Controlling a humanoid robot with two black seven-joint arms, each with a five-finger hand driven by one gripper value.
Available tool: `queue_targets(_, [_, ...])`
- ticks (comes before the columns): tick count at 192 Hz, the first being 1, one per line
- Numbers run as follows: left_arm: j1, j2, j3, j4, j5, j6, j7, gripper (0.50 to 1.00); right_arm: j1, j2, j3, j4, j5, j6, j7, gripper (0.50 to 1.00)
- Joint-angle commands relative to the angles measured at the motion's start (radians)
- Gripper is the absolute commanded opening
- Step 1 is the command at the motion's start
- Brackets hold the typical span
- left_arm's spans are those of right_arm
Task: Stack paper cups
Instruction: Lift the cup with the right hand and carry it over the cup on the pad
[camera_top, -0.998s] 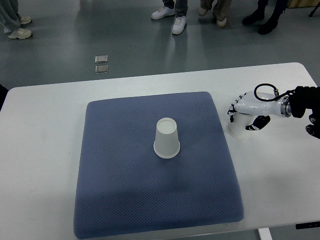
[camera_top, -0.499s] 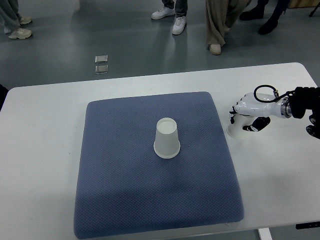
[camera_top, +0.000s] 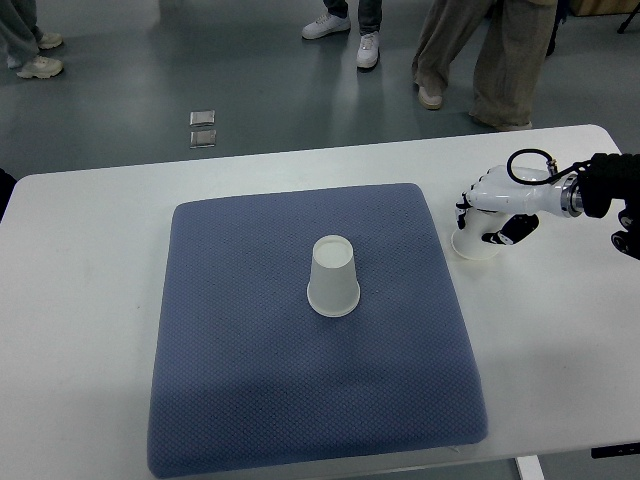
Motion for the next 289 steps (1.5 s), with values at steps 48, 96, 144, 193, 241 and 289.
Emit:
queue_targets(48, [0.000, 0.000, 0.000, 0.000, 0.000, 0.000, 0.000, 1.000, 0.084, -0.028, 0.002, 0.033, 0.028, 0.043, 0.006, 0.552])
queue_targets(96, [0.000, 0.000, 0.000, 0.000, 0.000, 0.000, -0.001, 1.000, 0.170, -0.043, 0.004, 0.101, 0.070, 0.123, 0.034, 0.554])
queue_targets(144, [0.000, 0.000, 0.000, 0.000, 0.000, 0.000, 0.000, 1.000, 0.291, -0.055, 0.005, 0.193, 0.165, 0.251, 0.065, 0.554])
queue_targets(193, [0.000, 0.000, 0.000, 0.000, 0.000, 0.000, 0.000, 1.000, 0.388, -0.048, 0.011, 0.268, 0.278, 0.356, 0.077, 0.554])
queue_targets(241, [0.000, 0.000, 0.000, 0.000, 0.000, 0.000, 0.000, 1.000, 0.388, -0.017, 0.076, 0.349, 0.330, 0.420, 0.074, 0.556])
queue_targets(289, [0.000, 0.000, 0.000, 0.000, 0.000, 0.000, 0.000, 1.000, 0.365, 0.048, 0.076, 0.340, 0.335, 0.408, 0.062, 0.556])
